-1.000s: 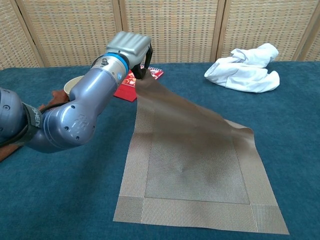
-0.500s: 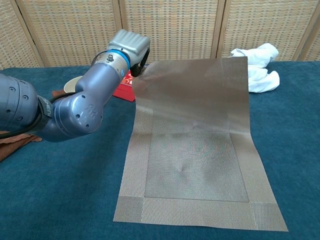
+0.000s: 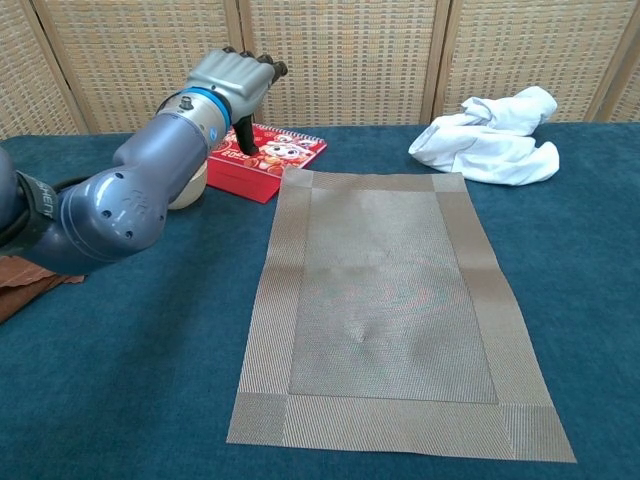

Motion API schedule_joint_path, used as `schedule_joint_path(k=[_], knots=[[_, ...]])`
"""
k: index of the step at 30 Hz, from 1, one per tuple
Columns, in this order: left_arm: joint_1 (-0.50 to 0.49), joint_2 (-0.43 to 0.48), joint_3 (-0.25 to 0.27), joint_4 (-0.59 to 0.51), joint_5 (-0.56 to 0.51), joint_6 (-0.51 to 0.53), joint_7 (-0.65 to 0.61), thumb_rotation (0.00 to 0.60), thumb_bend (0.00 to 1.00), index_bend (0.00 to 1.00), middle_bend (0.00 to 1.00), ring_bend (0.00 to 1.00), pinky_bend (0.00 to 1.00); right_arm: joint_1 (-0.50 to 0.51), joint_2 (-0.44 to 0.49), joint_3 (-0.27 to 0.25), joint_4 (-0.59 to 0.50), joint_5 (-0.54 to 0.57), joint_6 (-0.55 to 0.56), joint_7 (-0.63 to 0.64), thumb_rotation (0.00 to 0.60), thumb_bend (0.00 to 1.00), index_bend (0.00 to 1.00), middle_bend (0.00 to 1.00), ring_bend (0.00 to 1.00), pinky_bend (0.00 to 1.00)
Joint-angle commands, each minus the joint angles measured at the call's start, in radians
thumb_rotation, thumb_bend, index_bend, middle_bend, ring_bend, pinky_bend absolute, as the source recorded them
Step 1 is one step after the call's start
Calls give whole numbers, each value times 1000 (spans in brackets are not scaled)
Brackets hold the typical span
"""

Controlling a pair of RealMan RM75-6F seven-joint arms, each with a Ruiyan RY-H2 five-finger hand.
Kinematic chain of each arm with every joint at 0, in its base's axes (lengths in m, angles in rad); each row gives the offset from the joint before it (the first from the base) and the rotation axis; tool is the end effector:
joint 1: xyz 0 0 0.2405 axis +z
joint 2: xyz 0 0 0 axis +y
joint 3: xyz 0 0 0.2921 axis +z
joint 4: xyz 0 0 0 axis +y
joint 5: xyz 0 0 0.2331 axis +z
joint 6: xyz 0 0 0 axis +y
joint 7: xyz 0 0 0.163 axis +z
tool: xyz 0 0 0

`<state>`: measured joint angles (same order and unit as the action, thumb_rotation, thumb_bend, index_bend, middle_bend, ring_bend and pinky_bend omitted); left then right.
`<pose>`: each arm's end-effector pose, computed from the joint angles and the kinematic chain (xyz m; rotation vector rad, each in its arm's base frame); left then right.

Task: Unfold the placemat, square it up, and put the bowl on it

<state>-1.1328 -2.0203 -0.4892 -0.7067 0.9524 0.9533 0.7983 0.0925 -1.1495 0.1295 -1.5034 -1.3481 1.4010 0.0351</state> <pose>-0.0580 0.5199 -0.0930 -1.6137 -0.4602 -0.7283 -0.3919 -0.2258 0.1669 1.2471 -0.9372 0.8211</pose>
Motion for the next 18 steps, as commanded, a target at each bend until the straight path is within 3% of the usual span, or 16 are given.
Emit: schedule_joint_path(k=[1, 13, 18], knots=[[71, 82, 42, -120, 47, 43, -79, 600, 212, 0, 0, 0, 1, 1, -2, -1, 2, 1, -2, -3, 600, 139, 44, 0, 0, 0], [355, 450, 231, -590, 216, 208, -231, 600, 212, 1, 0, 0, 0, 10, -18, -10, 12, 3, -25, -19, 600, 138, 44, 0, 0, 0], [436, 570, 281, -719, 243, 251, -259, 600, 202, 0, 0, 0, 0, 14, -26, -17, 14, -6, -29, -33, 600, 139, 44, 0, 0, 0]])
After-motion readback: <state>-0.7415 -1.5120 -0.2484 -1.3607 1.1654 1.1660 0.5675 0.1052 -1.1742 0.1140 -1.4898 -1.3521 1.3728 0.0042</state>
